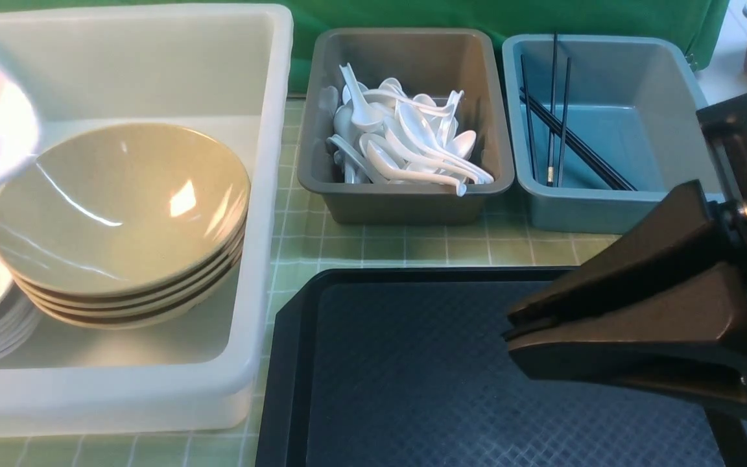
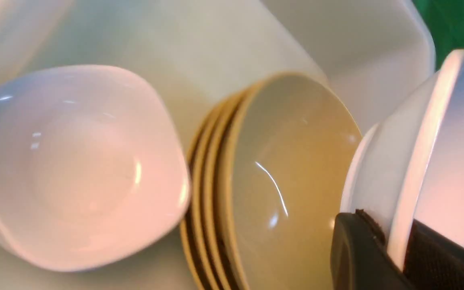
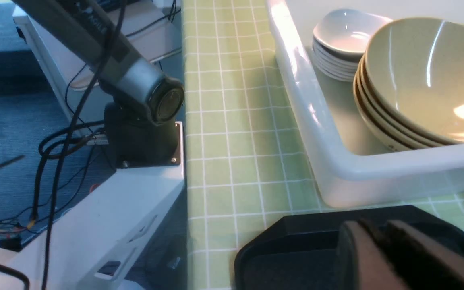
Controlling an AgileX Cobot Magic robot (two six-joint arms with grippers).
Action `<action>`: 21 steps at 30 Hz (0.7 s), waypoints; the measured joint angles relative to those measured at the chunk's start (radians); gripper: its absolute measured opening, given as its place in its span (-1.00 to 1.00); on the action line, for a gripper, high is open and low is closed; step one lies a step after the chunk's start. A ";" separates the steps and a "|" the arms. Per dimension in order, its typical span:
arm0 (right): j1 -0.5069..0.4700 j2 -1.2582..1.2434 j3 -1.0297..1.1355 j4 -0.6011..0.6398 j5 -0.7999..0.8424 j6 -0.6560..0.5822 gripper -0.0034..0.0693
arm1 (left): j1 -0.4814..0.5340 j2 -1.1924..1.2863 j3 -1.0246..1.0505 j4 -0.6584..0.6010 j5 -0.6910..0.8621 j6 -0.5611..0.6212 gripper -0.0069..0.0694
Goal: On green table put chopsticks spoon bowls plates into blue grey white boxes.
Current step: 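Place the white bowl into the white bin with the other dishes with the left gripper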
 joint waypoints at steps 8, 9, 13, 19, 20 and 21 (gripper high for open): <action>0.000 0.000 0.000 0.000 -0.002 -0.010 -0.63 | 0.008 0.000 0.013 0.167 -0.114 -0.133 -0.78; 0.000 0.000 0.000 0.000 -0.002 -0.010 -0.63 | 0.008 0.000 0.013 0.192 -0.131 -0.155 -0.78; 0.000 0.000 0.000 0.000 -0.002 -0.010 -0.62 | 0.008 0.014 0.014 0.302 -0.200 -0.262 -0.78; 0.000 0.000 0.000 0.000 -0.002 -0.010 -0.60 | 0.008 0.103 0.018 0.326 -0.207 -0.304 -0.78; 0.000 0.000 0.000 0.000 -0.002 -0.010 -0.60 | 0.008 0.119 0.018 0.321 -0.208 -0.304 -0.78; 0.000 0.000 0.000 0.000 -0.002 -0.010 -0.60 | 0.008 0.126 0.018 0.320 -0.208 -0.304 -0.78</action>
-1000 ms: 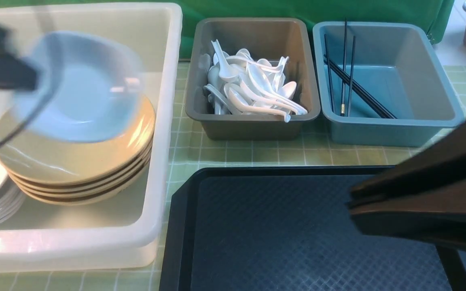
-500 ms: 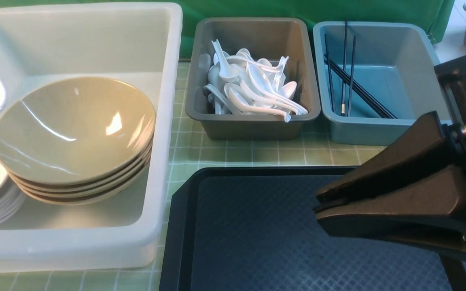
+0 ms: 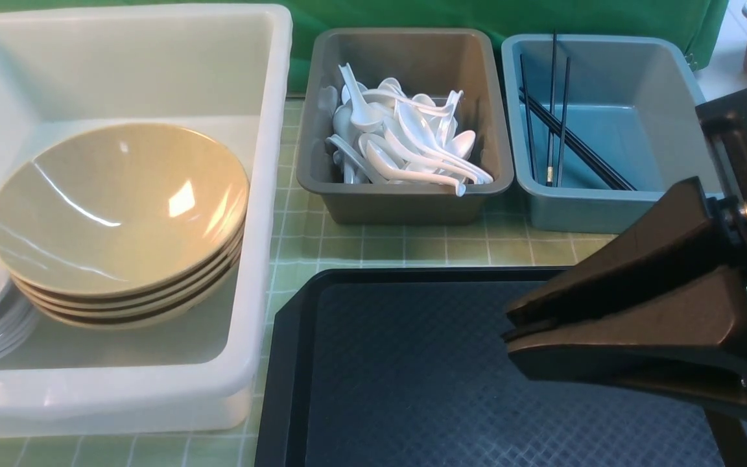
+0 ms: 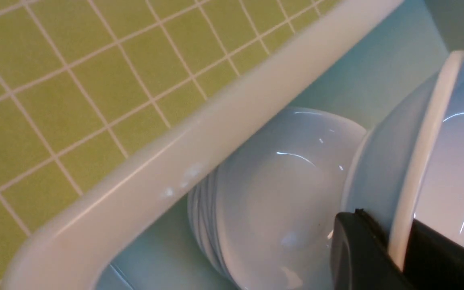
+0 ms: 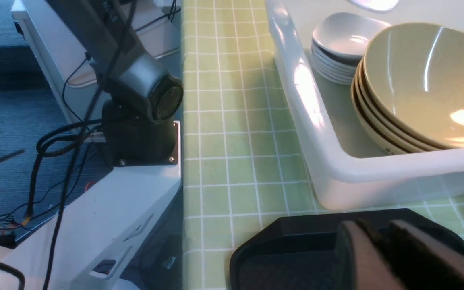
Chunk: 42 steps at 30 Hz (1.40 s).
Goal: On green table put chopsticks spoon bowls plates into blue grey white boxes.
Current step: 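Place the white bowl into the white bin with the other dishes with the left gripper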
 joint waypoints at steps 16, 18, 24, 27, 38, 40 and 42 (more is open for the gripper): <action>0.000 0.000 0.000 0.000 -0.008 -0.006 -0.56 | -0.015 0.134 0.048 -0.047 -0.047 -0.001 -0.65; 0.000 0.000 0.000 -0.001 -0.011 -0.008 -0.56 | -0.030 0.134 0.048 -0.034 -0.060 -0.001 -0.55; 0.000 0.000 0.000 -0.001 -0.011 -0.008 -0.55 | -0.071 0.134 0.049 -0.011 -0.083 -0.001 -0.07; 0.000 0.000 0.000 -0.001 -0.011 -0.008 -0.55 | -0.077 0.132 0.051 -0.012 -0.077 -0.001 0.25; 0.000 0.000 0.000 0.000 -0.006 -0.005 -0.51 | -0.079 -0.011 -0.069 0.067 0.108 -0.046 0.74; 0.000 0.000 0.000 0.000 -0.005 -0.003 -0.51 | -0.081 -0.050 -0.103 0.055 0.146 -0.036 0.74; 0.000 0.000 0.000 0.000 -0.004 -0.002 -0.51 | -0.104 -0.094 -0.133 0.032 0.167 -0.002 0.74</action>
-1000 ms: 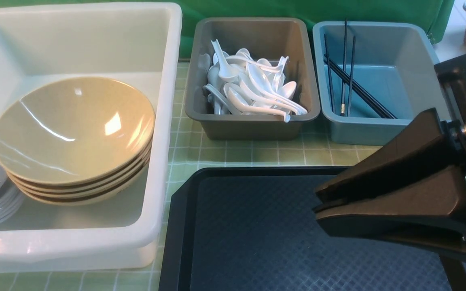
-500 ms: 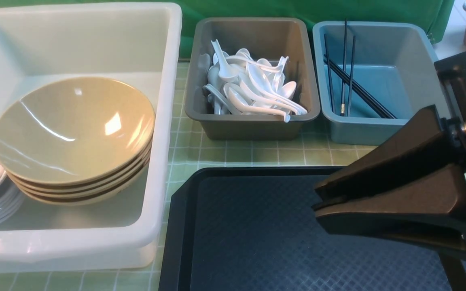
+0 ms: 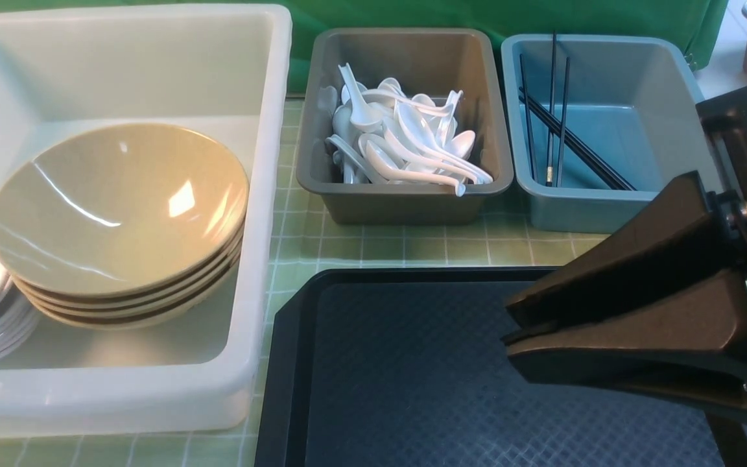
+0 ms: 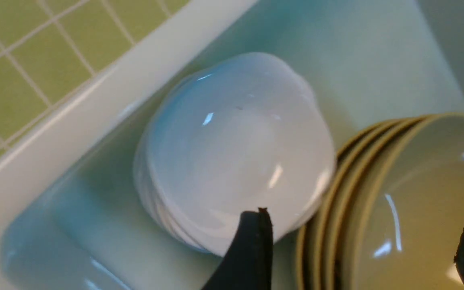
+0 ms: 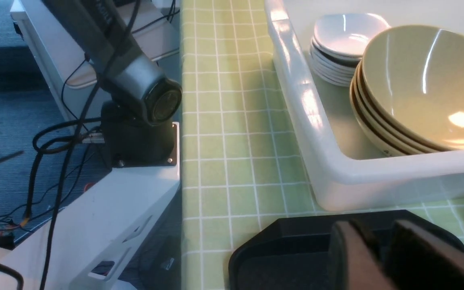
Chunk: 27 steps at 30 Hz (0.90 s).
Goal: On green table put chopsticks spoon bowls plates into blue grey white boxes.
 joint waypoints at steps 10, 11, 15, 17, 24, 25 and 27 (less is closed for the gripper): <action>-0.050 0.013 0.000 -0.118 -0.122 0.069 -0.49 | -0.489 -0.143 -0.015 -0.125 0.032 0.294 0.63; -0.067 0.020 0.000 -0.137 -0.133 0.091 -0.49 | -0.546 -0.143 -0.015 -0.120 0.031 0.303 0.59; -0.201 0.054 0.000 -0.225 -0.149 0.212 -0.48 | -0.740 -0.144 -0.015 -0.005 0.002 0.288 0.36; -0.267 0.067 0.000 -0.256 -0.144 0.269 -0.48 | -0.800 -0.144 -0.015 0.049 -0.008 0.251 0.23; -0.527 0.051 0.059 -0.338 -0.135 0.463 -0.48 | -0.942 -0.183 0.059 0.143 -0.046 0.178 -0.47; -0.579 0.013 0.107 -0.349 -0.128 0.484 -0.48 | -0.971 -0.219 0.097 0.149 -0.078 0.163 -0.68; -0.597 -0.012 0.133 -0.353 -0.127 0.491 -0.49 | -0.993 -0.242 0.116 0.159 -0.090 0.154 -0.75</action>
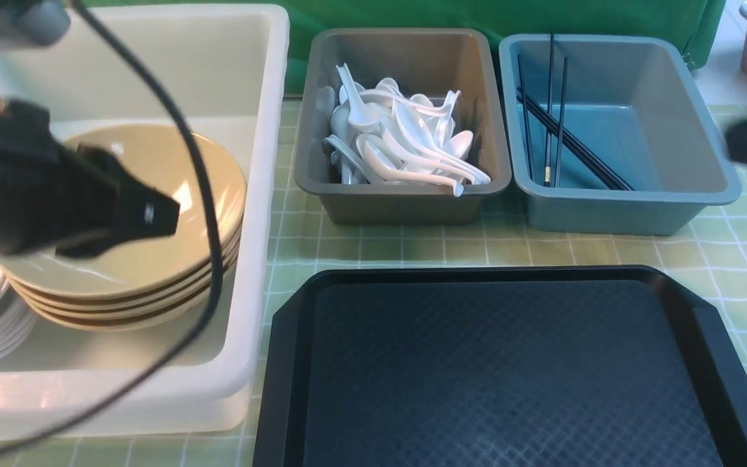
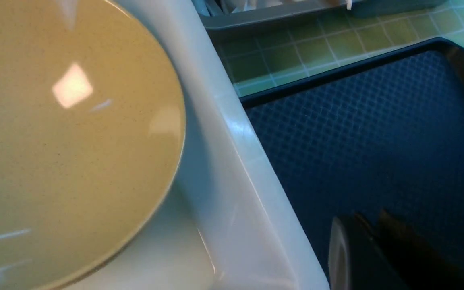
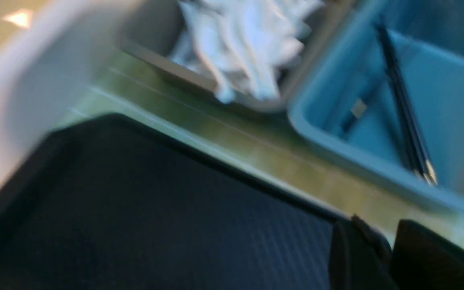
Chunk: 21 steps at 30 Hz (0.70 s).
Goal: On green table put chopsticks spoon bowls plates into blue grey white boxes.
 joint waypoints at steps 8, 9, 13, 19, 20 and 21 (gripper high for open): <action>-0.046 -0.458 0.392 0.002 -0.109 0.022 -0.83 | -0.164 -0.237 0.156 0.060 -0.029 -0.182 -0.82; -0.046 -0.471 0.403 0.002 -0.115 0.022 -0.83 | -0.165 -0.244 0.161 0.058 -0.030 -0.186 -0.82; -0.046 -0.723 0.604 0.002 -0.237 0.019 -0.84 | -0.170 -0.409 0.306 -0.013 -0.038 -0.207 -0.82; -0.046 -0.939 0.773 0.003 -0.369 0.011 -0.84 | -0.171 -0.671 0.516 -0.175 -0.083 -0.237 -0.82; -0.046 -0.955 0.779 0.003 -0.374 0.011 -0.83 | -0.171 -0.701 0.538 -0.195 -0.096 -0.244 -0.82; -0.046 -0.971 0.788 0.003 -0.379 0.011 -0.83 | -0.171 -0.734 0.551 -0.215 -0.110 -0.252 -0.82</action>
